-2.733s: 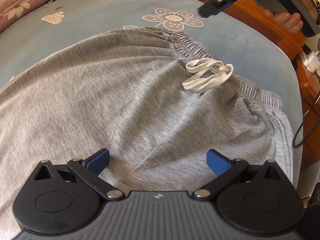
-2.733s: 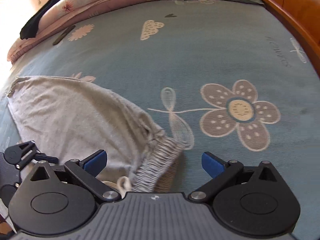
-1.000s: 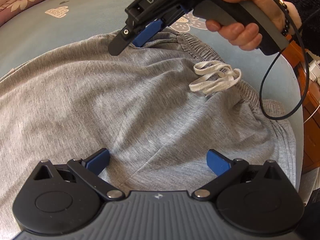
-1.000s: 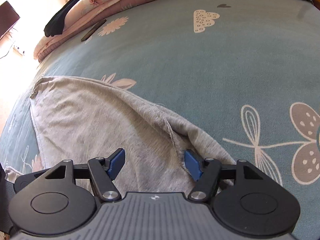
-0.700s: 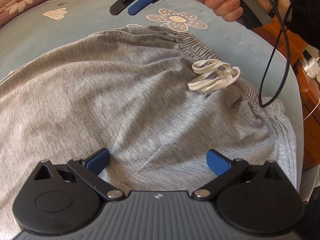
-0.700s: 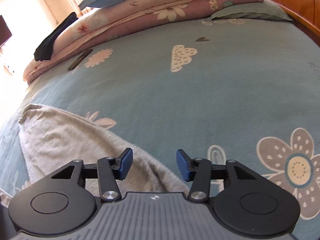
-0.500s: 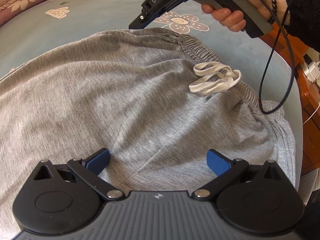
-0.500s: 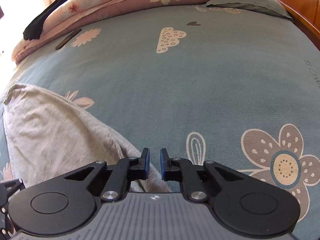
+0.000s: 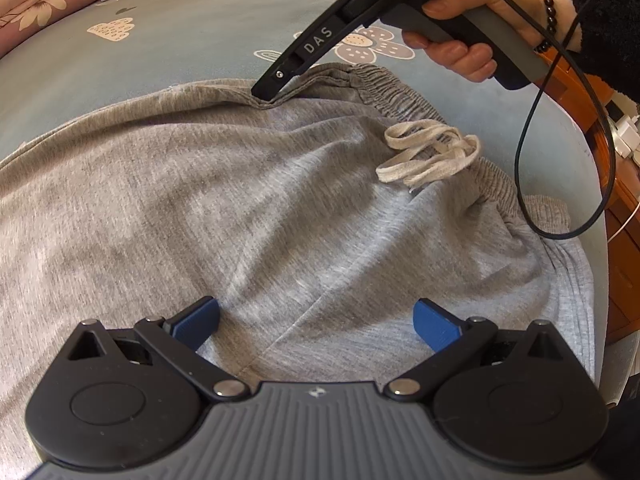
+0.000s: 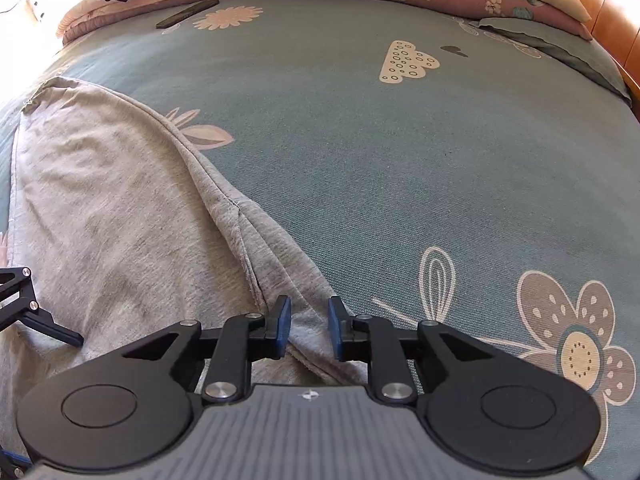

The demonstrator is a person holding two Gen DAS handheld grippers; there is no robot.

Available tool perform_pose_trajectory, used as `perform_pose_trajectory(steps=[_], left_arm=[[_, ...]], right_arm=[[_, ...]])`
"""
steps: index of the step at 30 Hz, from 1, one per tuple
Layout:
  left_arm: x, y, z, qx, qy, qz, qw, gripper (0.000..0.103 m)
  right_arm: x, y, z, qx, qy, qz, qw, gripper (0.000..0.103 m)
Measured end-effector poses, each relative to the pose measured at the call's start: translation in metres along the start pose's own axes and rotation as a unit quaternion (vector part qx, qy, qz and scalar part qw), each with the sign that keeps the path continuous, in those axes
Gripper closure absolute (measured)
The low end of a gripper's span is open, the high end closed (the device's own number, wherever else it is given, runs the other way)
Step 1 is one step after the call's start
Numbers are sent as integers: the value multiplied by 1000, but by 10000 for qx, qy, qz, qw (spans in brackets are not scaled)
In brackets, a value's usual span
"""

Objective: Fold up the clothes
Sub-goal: 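Hold the pants edge closed in the right tool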

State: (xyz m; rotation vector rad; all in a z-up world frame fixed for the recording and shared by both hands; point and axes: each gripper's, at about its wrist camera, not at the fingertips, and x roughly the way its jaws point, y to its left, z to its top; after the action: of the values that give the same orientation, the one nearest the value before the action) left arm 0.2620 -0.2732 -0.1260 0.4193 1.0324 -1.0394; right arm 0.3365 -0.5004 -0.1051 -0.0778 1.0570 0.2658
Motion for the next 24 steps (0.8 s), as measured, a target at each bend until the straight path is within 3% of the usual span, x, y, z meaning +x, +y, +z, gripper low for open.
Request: perform_pose_trajectory(steps=[2,6,7,8,12,18,21,24], left_arm=[[0,0,0,6,-6,0,10000,1],[1,0,-2,28,-22,15,10000,1],[1,0,-3,35,-24,25,10000,1],[1,-1,-3,35,-26,27,10000,1],[2,1,-4,-4,-43,17,10000,1],[3,-5,-8,-12,-36,0,10000,1],[1,-5,-12,-106,-80,-63,9999,1],[0,-8,-18,-114,-100,-34,9999,1]], right_arm=[[3,3,-2,-211,-40,-83,9997,69],[5,-1,-1,-317,30,35,9995,68],[6,-3,1,-229,81,116,9996,76],[5,-4,3,-194,81,199,9996,95],[-2,4,9,-631,-253,-506,9964,100],[9,-18,23,-233,-255,-995,9944,103],[-22,-20,23,69,-639,-686,9956,99],[-34,-10,18,-63,-595,-313,9977,97]])
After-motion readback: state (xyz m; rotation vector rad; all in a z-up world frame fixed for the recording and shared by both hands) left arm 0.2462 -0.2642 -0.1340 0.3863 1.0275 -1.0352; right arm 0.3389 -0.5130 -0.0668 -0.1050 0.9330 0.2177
